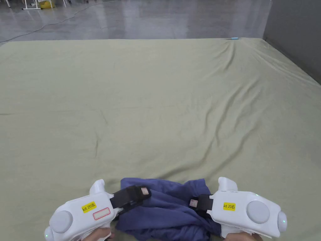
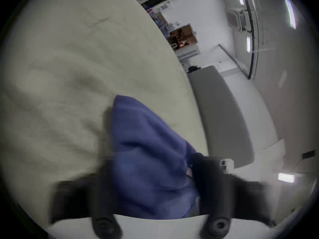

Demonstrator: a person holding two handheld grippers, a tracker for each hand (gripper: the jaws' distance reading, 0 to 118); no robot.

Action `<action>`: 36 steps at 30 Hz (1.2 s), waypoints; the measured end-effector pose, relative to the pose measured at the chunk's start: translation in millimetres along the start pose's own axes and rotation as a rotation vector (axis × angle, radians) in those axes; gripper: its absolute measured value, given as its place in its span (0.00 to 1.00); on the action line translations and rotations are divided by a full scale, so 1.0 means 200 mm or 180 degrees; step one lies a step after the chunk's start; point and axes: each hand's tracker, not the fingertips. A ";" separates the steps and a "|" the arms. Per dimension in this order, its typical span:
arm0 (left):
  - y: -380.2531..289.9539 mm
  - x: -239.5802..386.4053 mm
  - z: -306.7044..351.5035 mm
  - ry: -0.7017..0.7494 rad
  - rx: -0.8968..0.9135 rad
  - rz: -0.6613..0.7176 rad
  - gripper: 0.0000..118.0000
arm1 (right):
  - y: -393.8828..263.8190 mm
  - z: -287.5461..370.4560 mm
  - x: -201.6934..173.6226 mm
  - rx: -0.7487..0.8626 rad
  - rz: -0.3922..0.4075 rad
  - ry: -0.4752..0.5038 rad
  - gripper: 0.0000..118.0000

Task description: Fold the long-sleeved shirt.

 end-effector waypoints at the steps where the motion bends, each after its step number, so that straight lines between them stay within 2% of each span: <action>1: 0.00 0.02 -0.01 0.0195 -0.0084 -0.0100 0.17 | 0.00 0.00 0.00 -0.0002 -0.0002 0.0005 0.00; 2: -0.01 0.05 -0.03 0.0280 -0.0133 -0.0193 0.03 | 0.00 0.00 0.00 -0.0009 -0.0003 0.0013 0.00; 6: 0.06 0.18 -0.02 0.0410 -0.0199 -0.0376 0.03 | 0.02 0.00 -0.03 -0.0066 0.0045 -0.0060 0.00; 8: 0.11 0.25 0.00 0.0495 -0.0213 -0.0476 0.03 | 0.06 0.01 -0.09 -0.0106 0.0212 -0.0168 0.00; 13: 0.26 0.39 0.08 0.0507 -0.0282 -0.0651 0.03 | 0.15 0.10 -0.37 0.0311 0.0567 -0.0077 0.00; 18: 0.47 0.34 0.30 0.0648 -0.0224 -0.0909 0.03 | 0.18 0.10 -0.74 0.0553 0.1027 0.0067 0.00; 23: 0.69 0.01 0.72 0.0658 0.0039 -0.0826 0.03 | 0.10 -0.06 -1.13 0.0736 0.1749 -0.0208 0.00; 26: 0.80 -0.26 1.01 0.0709 0.0248 -0.0854 0.03 | 0.02 -0.22 -1.38 0.0805 0.2075 -0.0095 0.00; 32: 0.98 -0.77 1.58 0.0788 0.0557 -0.0502 0.03 | -0.24 -0.66 -1.91 0.0833 0.2474 0.0293 0.00; 36: 1.10 -1.06 1.81 0.0880 0.0649 -0.0258 0.03 | -0.41 -0.93 -2.18 0.0630 0.2599 0.0514 0.00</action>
